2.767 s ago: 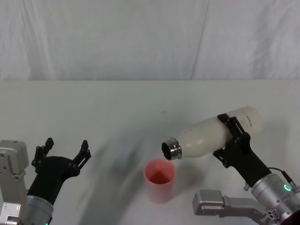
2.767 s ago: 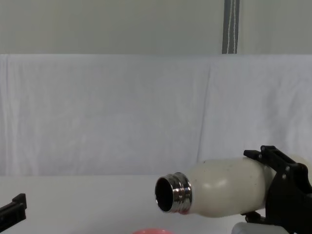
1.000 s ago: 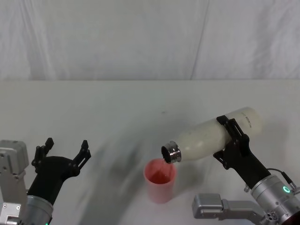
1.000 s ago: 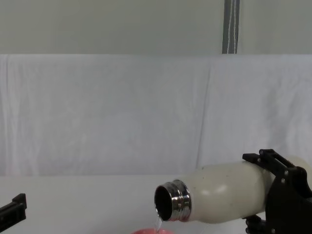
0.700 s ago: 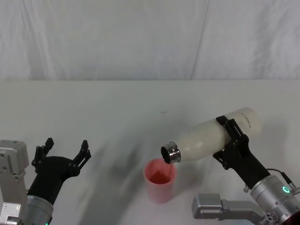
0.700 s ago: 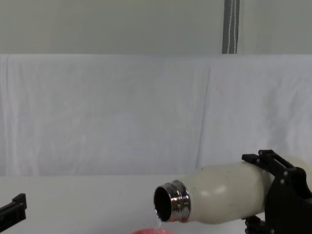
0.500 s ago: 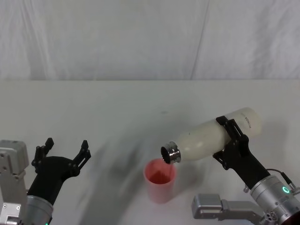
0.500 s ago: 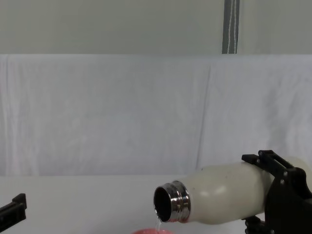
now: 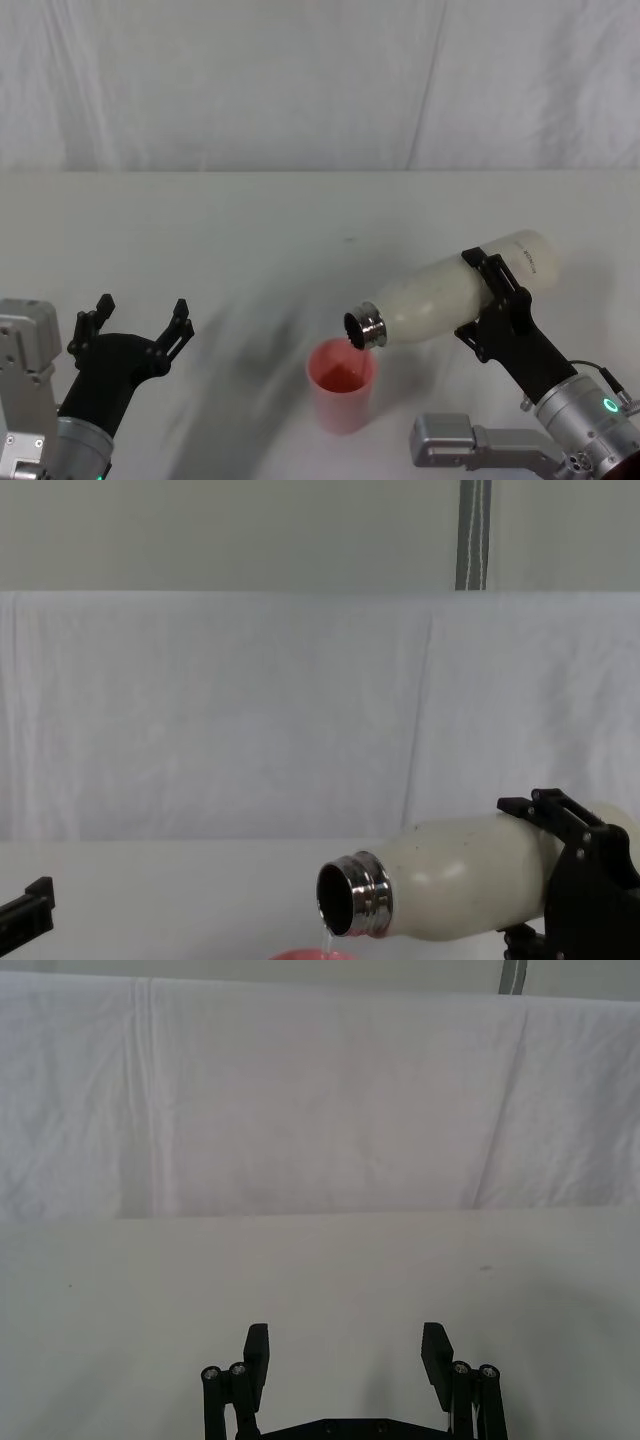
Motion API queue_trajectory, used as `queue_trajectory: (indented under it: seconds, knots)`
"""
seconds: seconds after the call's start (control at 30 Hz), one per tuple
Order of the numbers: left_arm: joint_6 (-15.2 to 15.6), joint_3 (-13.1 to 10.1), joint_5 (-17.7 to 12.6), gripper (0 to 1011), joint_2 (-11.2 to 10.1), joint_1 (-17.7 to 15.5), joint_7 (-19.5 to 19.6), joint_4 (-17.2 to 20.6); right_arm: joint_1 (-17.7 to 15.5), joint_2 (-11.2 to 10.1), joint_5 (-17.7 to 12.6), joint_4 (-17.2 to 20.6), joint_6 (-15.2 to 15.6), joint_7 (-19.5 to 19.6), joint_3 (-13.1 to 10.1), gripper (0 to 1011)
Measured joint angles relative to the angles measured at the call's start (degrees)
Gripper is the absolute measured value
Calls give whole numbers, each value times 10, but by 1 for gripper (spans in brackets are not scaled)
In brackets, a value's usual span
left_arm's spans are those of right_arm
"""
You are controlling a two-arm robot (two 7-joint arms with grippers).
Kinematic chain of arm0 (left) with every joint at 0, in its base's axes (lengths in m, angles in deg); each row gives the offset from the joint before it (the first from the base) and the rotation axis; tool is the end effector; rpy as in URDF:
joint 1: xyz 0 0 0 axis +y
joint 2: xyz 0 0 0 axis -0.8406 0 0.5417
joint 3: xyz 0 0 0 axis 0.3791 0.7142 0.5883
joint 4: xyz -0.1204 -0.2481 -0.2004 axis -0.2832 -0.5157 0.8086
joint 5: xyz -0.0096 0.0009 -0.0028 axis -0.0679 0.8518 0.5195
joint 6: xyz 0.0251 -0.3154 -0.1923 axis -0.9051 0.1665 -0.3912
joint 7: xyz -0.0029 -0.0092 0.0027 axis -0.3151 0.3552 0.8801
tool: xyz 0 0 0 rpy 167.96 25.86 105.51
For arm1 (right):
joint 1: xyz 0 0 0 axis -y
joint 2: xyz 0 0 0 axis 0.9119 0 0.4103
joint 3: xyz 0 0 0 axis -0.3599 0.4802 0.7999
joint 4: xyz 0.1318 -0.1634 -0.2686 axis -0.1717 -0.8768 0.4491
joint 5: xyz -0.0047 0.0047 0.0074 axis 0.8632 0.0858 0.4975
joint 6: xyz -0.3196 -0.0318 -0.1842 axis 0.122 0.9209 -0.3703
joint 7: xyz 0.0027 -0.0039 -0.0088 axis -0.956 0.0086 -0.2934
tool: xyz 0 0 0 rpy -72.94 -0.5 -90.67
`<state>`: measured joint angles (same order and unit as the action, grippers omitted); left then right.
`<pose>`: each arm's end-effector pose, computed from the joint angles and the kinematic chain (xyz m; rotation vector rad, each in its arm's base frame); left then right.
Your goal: Grasp the thermos with one hand and pour water into the cup lid.
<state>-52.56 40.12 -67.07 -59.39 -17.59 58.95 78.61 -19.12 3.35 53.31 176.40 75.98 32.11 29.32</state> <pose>0.3012 0.0433 -0.3331 -0.0380 0.0138 1.4459 0.3671 0.0417 -0.3487 -0.7170 -1.3516 -0.9313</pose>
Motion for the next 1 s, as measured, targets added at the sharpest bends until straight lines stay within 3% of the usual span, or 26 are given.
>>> queue_trajectory:
  seconds: [1.0]
  knots:
    - [0,0,0,1001,0,0,0,0,2,-1,2,-1,0,0,1,950]
